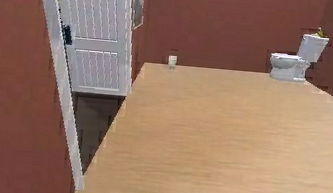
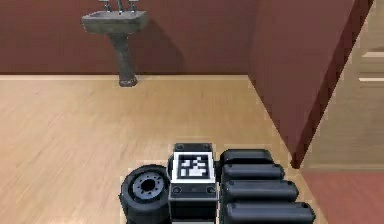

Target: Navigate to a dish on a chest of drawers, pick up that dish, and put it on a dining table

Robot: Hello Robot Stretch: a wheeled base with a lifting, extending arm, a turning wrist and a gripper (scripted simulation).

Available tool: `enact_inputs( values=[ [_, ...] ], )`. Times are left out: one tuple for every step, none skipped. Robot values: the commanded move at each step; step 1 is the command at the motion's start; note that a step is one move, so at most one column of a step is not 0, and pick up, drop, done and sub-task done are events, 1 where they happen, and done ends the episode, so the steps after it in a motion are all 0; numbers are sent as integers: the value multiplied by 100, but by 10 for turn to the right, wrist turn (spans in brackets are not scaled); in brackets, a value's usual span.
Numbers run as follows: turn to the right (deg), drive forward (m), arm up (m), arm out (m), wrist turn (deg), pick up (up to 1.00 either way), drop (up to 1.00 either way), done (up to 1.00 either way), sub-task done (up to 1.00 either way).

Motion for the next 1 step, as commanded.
enact_inputs(
  values=[
    [0,100,0,0,0,0,0,0,0]
  ],
)
